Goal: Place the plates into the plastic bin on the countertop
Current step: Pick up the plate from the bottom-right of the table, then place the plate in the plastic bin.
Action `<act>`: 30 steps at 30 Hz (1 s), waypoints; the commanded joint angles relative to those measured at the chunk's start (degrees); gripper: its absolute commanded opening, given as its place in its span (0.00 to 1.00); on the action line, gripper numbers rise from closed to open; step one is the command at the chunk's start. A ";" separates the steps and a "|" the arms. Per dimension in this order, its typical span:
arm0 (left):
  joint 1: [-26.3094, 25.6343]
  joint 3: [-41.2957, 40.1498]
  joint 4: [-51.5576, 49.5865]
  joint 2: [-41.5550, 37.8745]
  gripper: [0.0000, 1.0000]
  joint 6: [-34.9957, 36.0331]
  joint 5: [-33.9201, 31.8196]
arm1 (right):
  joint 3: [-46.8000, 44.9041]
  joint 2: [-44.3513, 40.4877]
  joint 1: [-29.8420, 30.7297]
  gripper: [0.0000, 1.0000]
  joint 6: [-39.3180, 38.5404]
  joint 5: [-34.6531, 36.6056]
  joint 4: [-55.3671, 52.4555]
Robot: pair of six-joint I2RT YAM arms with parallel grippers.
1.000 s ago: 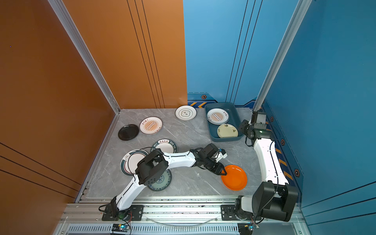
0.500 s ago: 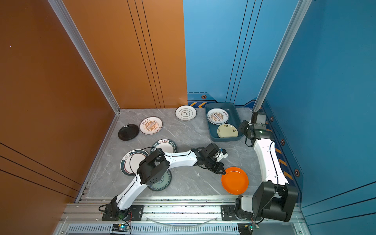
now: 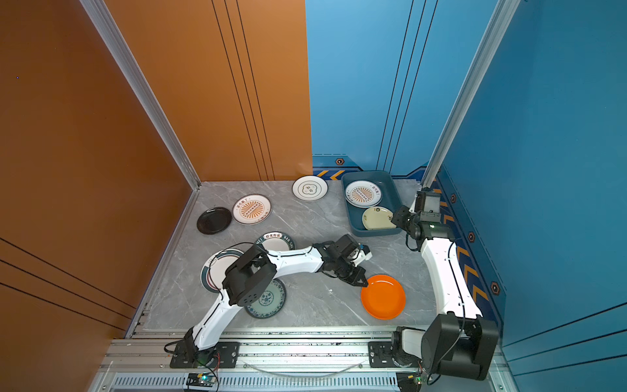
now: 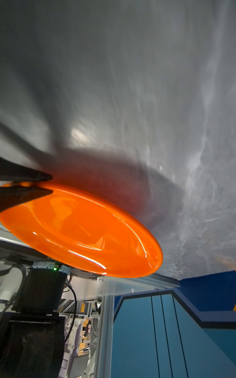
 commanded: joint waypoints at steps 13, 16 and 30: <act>20.12 -18.96 -6.58 -25.51 0.00 7.66 -4.53 | -1.81 4.92 10.79 0.68 -5.06 -17.41 1.17; 22.56 -20.54 -6.57 -30.01 0.00 7.84 -2.74 | -2.24 6.86 12.55 0.70 -5.96 -18.34 1.39; 26.35 -20.65 -6.84 -34.19 0.00 7.13 0.10 | -3.77 10.64 18.46 0.70 -5.50 -27.70 8.94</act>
